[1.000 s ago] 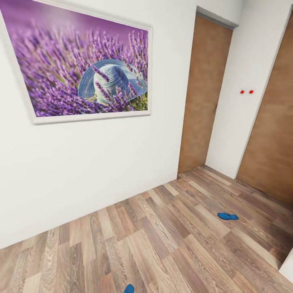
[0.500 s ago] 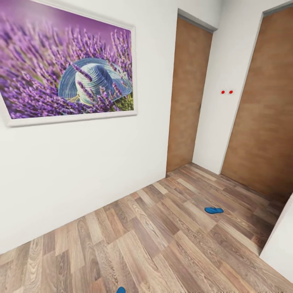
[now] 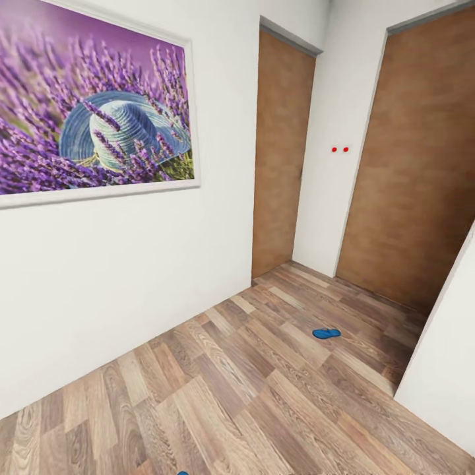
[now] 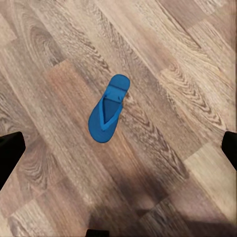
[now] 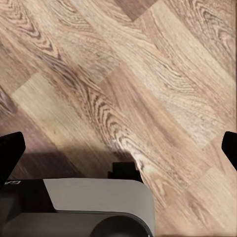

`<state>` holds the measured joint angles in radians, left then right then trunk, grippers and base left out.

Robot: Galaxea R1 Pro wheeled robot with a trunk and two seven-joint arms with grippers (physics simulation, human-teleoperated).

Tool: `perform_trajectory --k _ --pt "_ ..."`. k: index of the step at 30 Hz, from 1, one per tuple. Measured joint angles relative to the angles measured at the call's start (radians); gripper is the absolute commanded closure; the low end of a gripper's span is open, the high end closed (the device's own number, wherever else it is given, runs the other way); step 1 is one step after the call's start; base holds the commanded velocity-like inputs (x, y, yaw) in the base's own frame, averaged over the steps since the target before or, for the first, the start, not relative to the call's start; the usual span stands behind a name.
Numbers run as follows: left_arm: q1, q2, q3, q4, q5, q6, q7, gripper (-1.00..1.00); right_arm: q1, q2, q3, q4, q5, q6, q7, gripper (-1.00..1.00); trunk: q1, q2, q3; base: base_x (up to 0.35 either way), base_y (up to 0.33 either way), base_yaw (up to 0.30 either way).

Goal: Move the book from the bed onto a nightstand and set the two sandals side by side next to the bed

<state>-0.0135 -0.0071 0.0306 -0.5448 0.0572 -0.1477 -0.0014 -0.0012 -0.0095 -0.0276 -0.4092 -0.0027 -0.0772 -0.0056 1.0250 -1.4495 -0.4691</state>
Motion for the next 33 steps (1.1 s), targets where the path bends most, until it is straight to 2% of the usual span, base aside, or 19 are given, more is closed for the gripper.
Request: perform_trajectory --k 33 --pt "0.000 0.000 0.000 0.000 0.000 0.000 0.000 -1.00 0.000 0.000 0.000 0.000 0.000 0.000 0.000 -1.00 0.000 0.000 0.000 0.000 0.000 -0.224"
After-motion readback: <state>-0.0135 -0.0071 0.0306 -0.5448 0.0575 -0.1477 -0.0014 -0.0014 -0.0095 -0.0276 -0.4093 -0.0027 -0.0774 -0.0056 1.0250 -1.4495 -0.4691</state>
